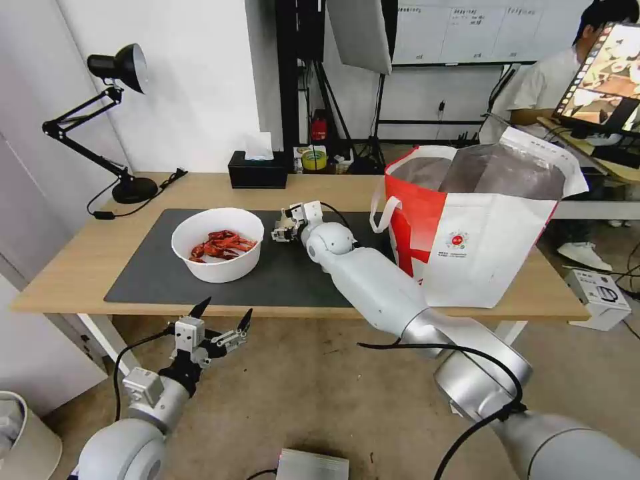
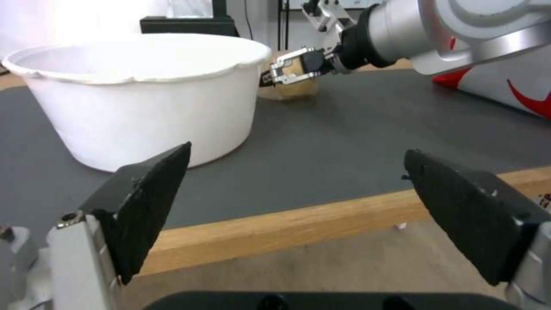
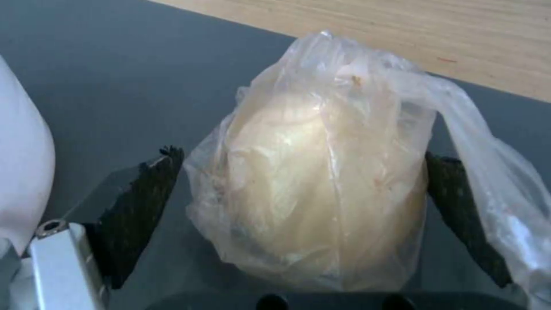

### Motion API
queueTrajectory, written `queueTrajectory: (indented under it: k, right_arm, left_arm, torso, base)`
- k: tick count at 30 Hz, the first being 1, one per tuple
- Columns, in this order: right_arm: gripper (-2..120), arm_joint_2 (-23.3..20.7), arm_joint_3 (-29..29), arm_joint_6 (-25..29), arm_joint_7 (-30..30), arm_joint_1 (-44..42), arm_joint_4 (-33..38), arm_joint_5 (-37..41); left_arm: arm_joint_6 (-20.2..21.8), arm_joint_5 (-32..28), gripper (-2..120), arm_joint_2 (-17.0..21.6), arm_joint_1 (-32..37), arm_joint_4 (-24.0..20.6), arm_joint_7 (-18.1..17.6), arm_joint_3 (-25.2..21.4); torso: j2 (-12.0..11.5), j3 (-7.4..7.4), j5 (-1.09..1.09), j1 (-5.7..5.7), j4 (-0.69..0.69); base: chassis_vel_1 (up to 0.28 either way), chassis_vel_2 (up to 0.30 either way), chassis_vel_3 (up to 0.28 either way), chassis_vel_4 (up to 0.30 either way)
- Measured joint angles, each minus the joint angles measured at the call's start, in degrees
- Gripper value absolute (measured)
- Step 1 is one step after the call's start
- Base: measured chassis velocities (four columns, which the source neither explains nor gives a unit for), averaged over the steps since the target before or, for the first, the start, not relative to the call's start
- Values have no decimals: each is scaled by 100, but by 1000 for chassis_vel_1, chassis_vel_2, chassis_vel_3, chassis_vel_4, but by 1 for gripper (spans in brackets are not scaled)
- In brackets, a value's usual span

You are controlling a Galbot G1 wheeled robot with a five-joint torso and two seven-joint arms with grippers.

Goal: Pick up the trash from the table and place it into the takeout bag.

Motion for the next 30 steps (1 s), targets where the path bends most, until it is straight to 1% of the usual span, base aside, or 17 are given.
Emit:
queueTrajectory:
  k: [4, 5, 6, 9, 10, 13, 14, 17, 18, 19, 22, 23, 24, 26, 27, 30]
  right_arm:
    - [100, -2, 24, -2, 14, -5, -23, 21]
    - [96, -2, 32, 12, 50, -10, -26, 86]
    - [96, -2, 32, 12, 50, -10, -26, 86]
    - [80, -5, 51, 34, 100, -14, -26, 170]
    - [80, -5, 51, 34, 100, -14, -26, 170]
    - [68, -7, 62, 38, 119, -14, -24, 248]
    - [68, -7, 62, 38, 119, -14, -24, 248]
    - [52, -8, 62, 39, 135, -26, -11, 286]
    - [48, -8, 61, 38, 138, -30, -7, 288]
    - [48, -8, 61, 38, 138, -30, -7, 288]
    - [34, -12, 56, 37, 195, -53, 22, 340]
    - [34, -12, 56, 37, 195, -53, 22, 340]
    - [31, -14, 56, 38, 214, -61, 36, 370]
    - [18, -51, 45, 38, 270, -100, 112, 479]
    - [18, -51, 45, 38, 270, -100, 112, 479]
    - [9, -154, 19, 37, 346, -169, 328, 517]
  left_arm:
    - [-5, 4, 100, -2, 12, -2, 0, -4]
    - [-7, 4, 100, -2, 17, -2, 4, -3]
    - [-7, 4, 100, -2, 17, -2, 4, -3]
    - [-8, 6, 100, -4, 20, -3, 8, 0]
    - [-8, 6, 100, -4, 20, -3, 8, 0]
    - [-9, 8, 100, -4, 16, -3, 8, 11]
    - [-9, 8, 100, -4, 16, -3, 8, 11]
    - [-9, 8, 100, 0, 16, -4, 8, 12]
    - [-9, 8, 100, 2, 16, -6, 8, 12]
    - [-9, 8, 100, 2, 16, -6, 8, 12]
    - [-45, 2, 100, 13, 18, -9, 9, 11]
    - [-45, 2, 100, 13, 18, -9, 9, 11]
    - [-81, -6, 100, 12, 18, -5, 10, 10]
    - [-132, -17, 100, -5, 21, 5, 17, 17]
    - [-132, -17, 100, -5, 21, 5, 17, 17]
    - [-136, -20, 100, -13, 36, -9, 19, 20]
  torso:
    - [1, 0, 0, 0, 0]
    - [1, 0, 0, 0, 0]
    - [1, 0, 0, 0, 0]
    - [1, 0, 0, 0, 0]
    - [1, 0, 0, 0, 0]
    - [1, 0, 0, 0, 0]
    - [1, 0, 0, 0, 0]
    - [1, 0, 0, 0, 0]
    - [1, 0, 0, 0, 0]
    - [1, 0, 0, 0, 0]
    - [1, 0, 0, 0, 0]
    - [1, 0, 0, 0, 0]
    - [1, 0, 0, 0, 0]
    - [1, 0, 0, 0, 1]
    - [1, 0, 0, 0, 1]
    - [1, 0, 0, 0, 0]
  base:
    - [0, 0, 0, 0]
    - [0, 0, 0, 0]
    - [0, 0, 0, 0]
    - [0, 0, 0, 0]
    - [0, 0, 0, 0]
    - [0, 0, 0, 0]
    - [0, 0, 0, 0]
    - [0, 0, 0, 0]
    - [0, 0, 0, 0]
    - [0, 0, 0, 0]
    - [0, 0, 0, 0]
    - [0, 0, 0, 0]
    - [0, 0, 0, 0]
    - [0, 0, 0, 0]
    - [0, 0, 0, 0]
    - [0, 0, 0, 0]
